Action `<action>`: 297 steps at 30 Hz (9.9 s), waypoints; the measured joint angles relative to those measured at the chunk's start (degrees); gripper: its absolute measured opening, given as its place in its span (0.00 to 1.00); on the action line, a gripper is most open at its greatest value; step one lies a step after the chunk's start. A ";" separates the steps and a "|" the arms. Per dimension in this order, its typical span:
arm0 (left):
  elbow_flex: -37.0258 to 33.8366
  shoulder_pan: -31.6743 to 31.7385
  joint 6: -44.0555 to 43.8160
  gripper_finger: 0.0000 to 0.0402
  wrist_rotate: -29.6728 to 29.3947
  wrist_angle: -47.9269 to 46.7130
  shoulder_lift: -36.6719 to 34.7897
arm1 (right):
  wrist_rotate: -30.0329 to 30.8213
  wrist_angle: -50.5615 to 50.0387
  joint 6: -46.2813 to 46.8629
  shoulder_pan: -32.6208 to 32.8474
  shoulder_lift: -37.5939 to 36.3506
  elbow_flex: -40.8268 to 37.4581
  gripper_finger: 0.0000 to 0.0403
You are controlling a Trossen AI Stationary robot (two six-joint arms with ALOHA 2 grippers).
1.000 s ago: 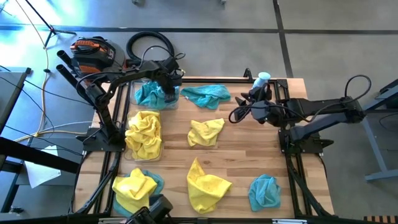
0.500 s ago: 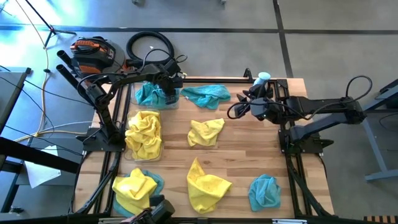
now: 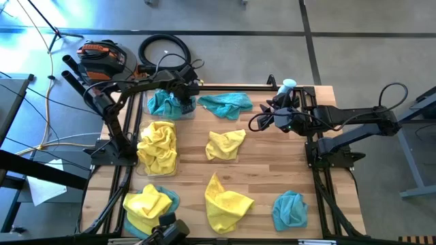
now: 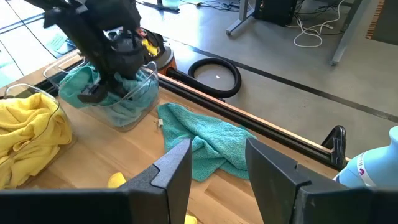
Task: Sort microfiber towel by color & place in baskets
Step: Put the blue towel into the top transparent bin, then put the yellow towel into the bottom transparent bin
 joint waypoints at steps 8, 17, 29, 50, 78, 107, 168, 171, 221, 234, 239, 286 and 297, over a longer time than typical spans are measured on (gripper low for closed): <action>0.02 0.00 -0.21 0.34 -2.77 -2.89 -8.92 | 0.00 -1.19 -0.02 0.00 0.00 0.00 0.36; 0.07 0.00 -1.11 0.34 -2.99 -3.05 -16.92 | 0.00 -2.29 -0.02 0.00 0.00 0.00 0.36; 0.08 -0.10 -7.38 0.32 -5.37 -6.22 -17.00 | -1.23 -4.33 -0.02 0.00 0.00 0.00 0.36; 0.17 -0.26 -13.41 0.24 -2.30 -6.88 0.95 | -3.48 -4.66 -0.02 0.00 0.01 0.00 0.36; -0.21 -16.56 -49.24 0.24 -7.75 -20.50 -25.69 | -2.75 -12.77 -0.11 0.00 0.02 0.02 0.36; -0.51 -77.23 -134.28 0.24 -1.16 -42.36 -27.11 | -3.23 -14.02 -2.76 0.01 0.02 0.02 0.36; 16.27 -91.14 -130.77 0.00 -42.75 -48.59 -28.67 | -4.13 -16.07 -1.54 0.01 3.78 0.00 0.36; 16.35 -87.92 -125.70 0.00 -43.31 -48.70 -30.87 | -3.20 -16.09 -2.53 0.02 3.78 0.00 0.36; -18.08 -75.96 -136.40 0.00 -16.47 -26.12 -32.88 | -3.15 -14.74 -7.61 0.01 3.78 0.00 0.36; -19.50 -69.31 -140.43 0.04 -8.08 -24.72 -19.00 | -2.78 -14.59 -7.10 0.00 3.78 0.00 0.36; -19.50 -67.95 -138.69 0.15 -5.78 -23.83 -18.08 | -2.78 -14.61 -7.10 0.00 3.78 0.00 0.36; -39.05 -68.24 -146.63 0.32 2.15 -7.54 -35.31 | -2.75 -15.04 -9.03 0.00 3.78 0.00 0.36; -28.80 -68.26 -147.05 0.31 1.83 -20.45 -35.24 | -2.75 -15.13 -9.07 0.00 3.76 0.00 0.36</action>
